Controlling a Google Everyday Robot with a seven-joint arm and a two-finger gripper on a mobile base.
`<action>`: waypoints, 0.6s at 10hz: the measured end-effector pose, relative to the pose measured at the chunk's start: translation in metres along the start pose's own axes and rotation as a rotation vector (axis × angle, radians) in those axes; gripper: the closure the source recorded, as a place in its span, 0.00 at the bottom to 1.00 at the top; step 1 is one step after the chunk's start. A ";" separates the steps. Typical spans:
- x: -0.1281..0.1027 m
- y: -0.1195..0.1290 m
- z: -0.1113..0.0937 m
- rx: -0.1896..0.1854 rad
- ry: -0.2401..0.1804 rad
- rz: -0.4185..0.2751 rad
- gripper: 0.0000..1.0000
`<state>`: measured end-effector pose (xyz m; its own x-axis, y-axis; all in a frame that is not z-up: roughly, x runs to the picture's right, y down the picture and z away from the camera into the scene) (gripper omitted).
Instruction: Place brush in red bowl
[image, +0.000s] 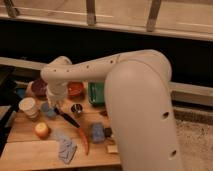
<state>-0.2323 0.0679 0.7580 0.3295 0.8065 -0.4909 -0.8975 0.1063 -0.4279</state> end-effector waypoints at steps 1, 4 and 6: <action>0.000 -0.004 -0.001 -0.004 -0.002 0.012 1.00; 0.000 -0.003 -0.001 -0.005 -0.003 0.010 1.00; -0.002 -0.004 -0.002 -0.001 -0.008 0.012 1.00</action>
<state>-0.2288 0.0650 0.7592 0.3168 0.8121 -0.4900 -0.9012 0.0966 -0.4226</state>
